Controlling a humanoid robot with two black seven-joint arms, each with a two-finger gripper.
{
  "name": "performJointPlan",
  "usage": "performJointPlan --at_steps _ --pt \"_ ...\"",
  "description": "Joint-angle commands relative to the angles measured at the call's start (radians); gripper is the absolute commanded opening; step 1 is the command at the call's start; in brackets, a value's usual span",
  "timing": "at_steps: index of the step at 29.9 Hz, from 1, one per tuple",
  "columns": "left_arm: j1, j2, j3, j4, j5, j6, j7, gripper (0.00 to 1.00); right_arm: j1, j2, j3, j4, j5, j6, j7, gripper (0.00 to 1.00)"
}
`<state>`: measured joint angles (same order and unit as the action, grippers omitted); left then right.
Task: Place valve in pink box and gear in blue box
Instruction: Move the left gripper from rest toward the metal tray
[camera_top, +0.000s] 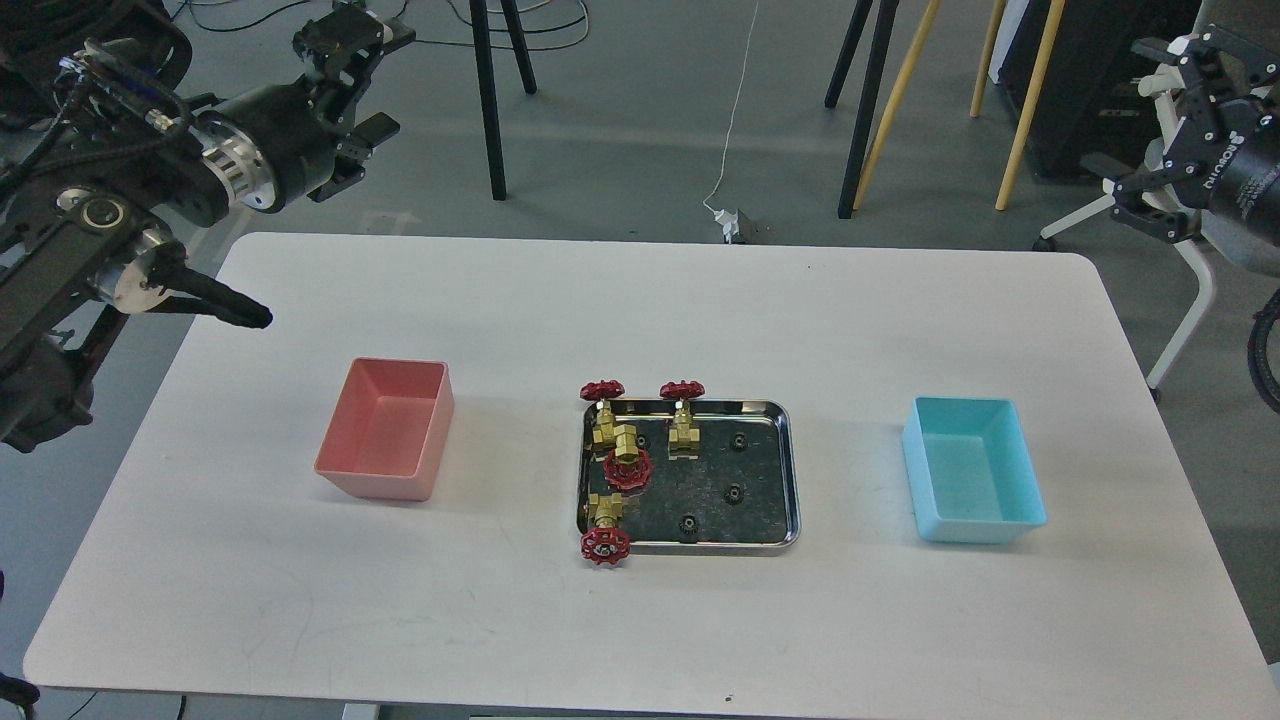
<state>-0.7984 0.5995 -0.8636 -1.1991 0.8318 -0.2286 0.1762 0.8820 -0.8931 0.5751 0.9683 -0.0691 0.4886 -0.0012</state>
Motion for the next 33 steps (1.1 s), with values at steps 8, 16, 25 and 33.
performJointPlan --at_steps 8,16,25,33 --pt "-0.027 -0.006 -0.124 0.025 -0.106 -0.063 -0.164 1.00 -0.018 0.005 0.014 -0.008 0.000 0.000 0.007 0.99" --pt "-0.024 -0.128 -0.157 0.110 -0.272 -0.074 -0.146 1.00 -0.161 -0.107 0.011 -0.020 -0.001 0.000 0.019 0.99" --pt "-0.001 -0.172 -0.111 0.085 -0.254 -0.153 -0.156 1.00 -0.371 -0.213 0.006 -0.229 -0.017 0.000 0.125 0.99" --pt "0.065 -0.148 0.044 -0.039 0.147 -0.140 -0.156 0.93 -0.428 -0.205 0.012 -0.280 -0.017 0.000 0.170 0.99"
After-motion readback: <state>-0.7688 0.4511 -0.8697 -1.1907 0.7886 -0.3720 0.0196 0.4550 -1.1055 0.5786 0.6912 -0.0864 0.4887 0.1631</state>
